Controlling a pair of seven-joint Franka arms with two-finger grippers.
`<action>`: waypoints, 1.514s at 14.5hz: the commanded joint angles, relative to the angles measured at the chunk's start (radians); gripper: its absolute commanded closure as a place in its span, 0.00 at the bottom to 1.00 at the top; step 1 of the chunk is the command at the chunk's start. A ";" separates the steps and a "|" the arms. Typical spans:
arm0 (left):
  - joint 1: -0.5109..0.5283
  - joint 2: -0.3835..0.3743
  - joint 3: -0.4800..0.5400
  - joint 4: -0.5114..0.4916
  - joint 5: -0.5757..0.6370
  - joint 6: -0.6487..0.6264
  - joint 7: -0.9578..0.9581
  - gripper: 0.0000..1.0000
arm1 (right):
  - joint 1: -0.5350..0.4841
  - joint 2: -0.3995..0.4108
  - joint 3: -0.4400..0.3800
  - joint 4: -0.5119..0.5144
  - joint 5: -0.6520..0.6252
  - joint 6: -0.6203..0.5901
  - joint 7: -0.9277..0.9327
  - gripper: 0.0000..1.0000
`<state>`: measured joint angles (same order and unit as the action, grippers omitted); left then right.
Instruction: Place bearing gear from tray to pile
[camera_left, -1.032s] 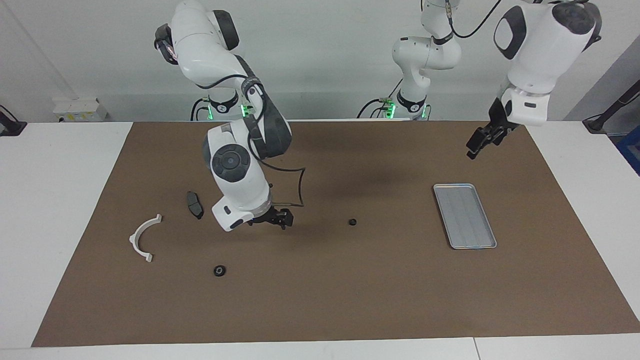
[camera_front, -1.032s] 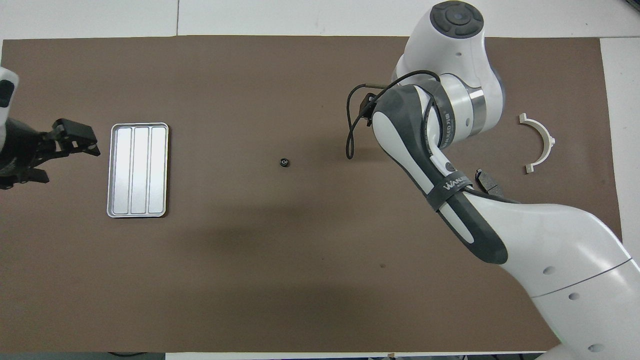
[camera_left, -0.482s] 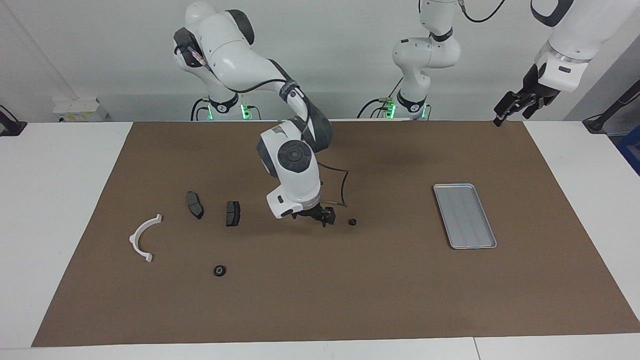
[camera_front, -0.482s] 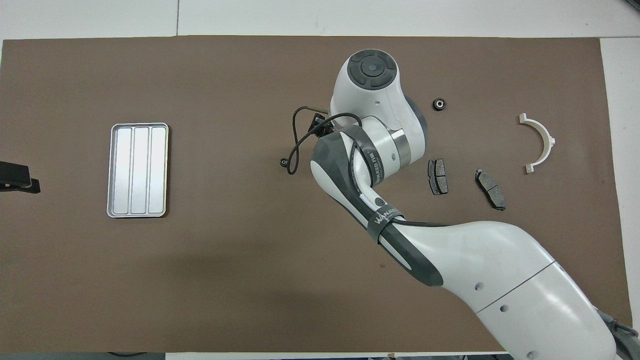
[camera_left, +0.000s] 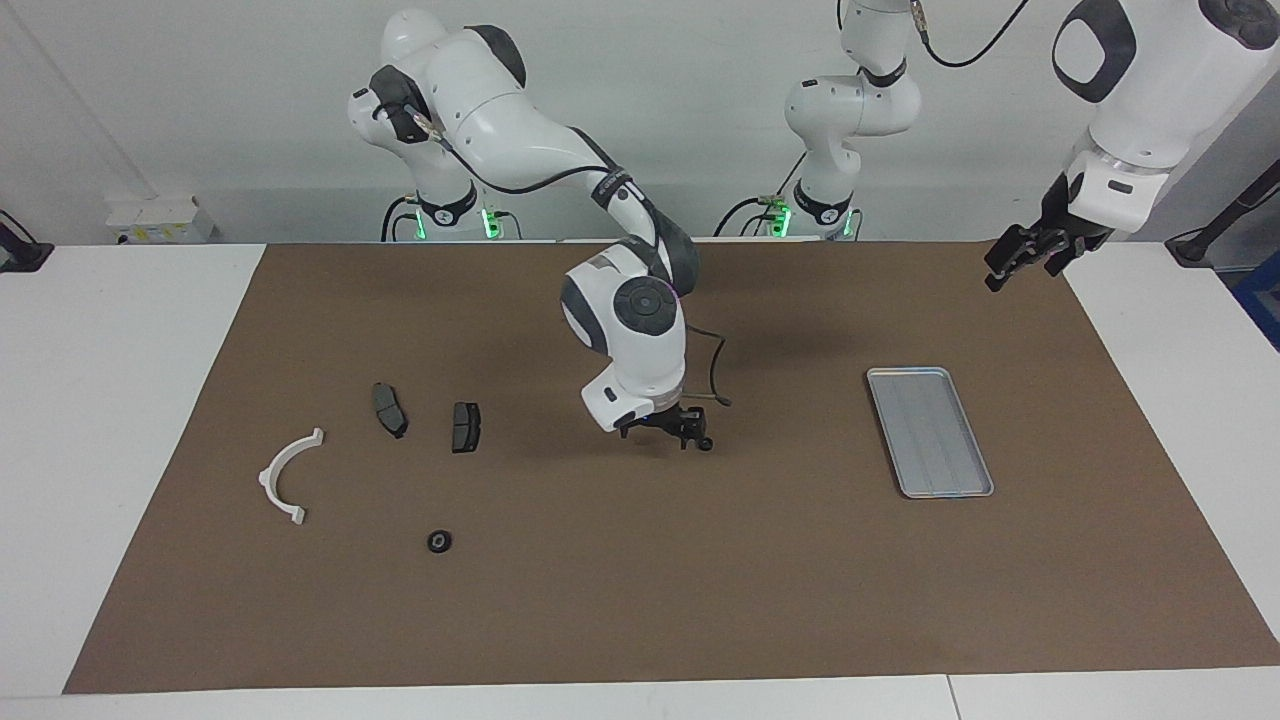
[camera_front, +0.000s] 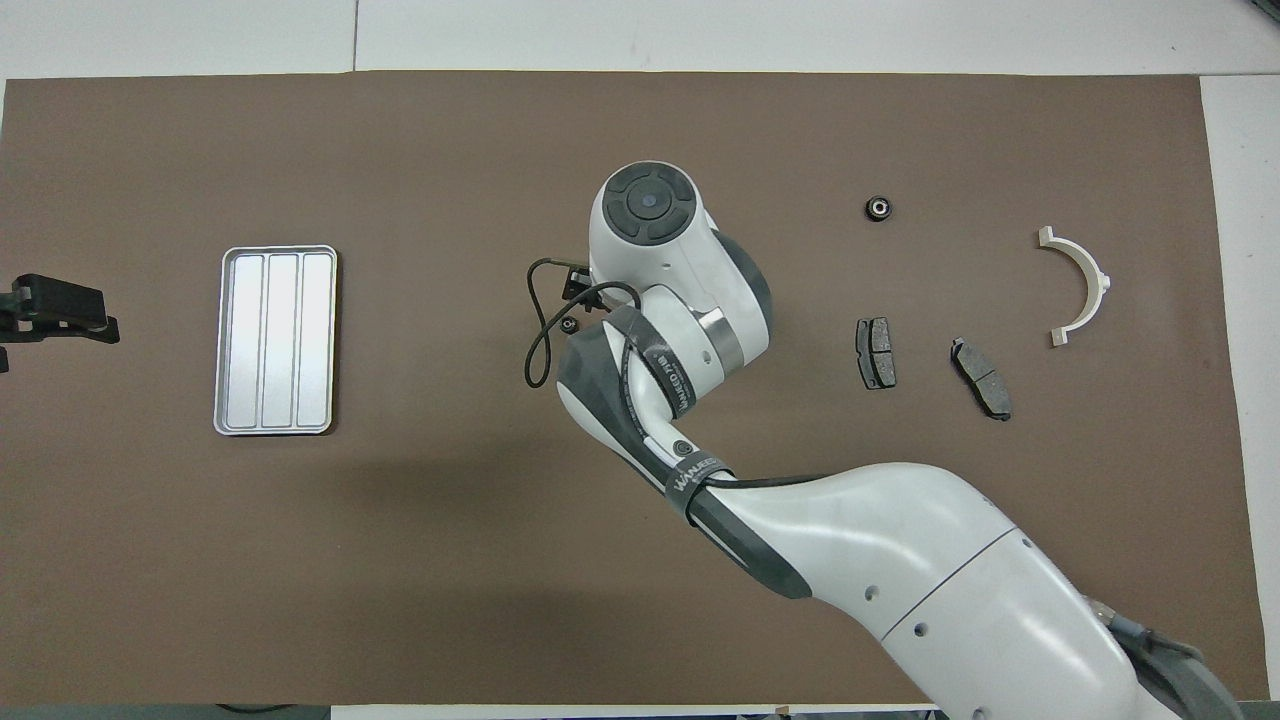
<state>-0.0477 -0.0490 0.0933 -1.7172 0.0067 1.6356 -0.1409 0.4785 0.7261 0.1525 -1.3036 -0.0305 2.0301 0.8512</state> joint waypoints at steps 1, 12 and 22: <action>0.019 0.030 -0.015 0.025 0.016 0.018 0.029 0.00 | 0.029 0.015 0.001 0.007 -0.022 0.036 0.037 0.00; 0.014 0.012 -0.012 0.001 0.001 -0.025 0.023 0.00 | 0.083 0.076 0.001 0.047 -0.121 0.056 0.045 0.05; 0.005 0.009 -0.012 -0.004 -0.001 -0.033 0.027 0.00 | 0.095 0.121 -0.002 0.112 -0.187 0.050 0.045 0.08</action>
<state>-0.0461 -0.0265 0.0860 -1.7144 0.0067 1.6129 -0.1248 0.5698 0.8131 0.1501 -1.2351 -0.1842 2.0853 0.8750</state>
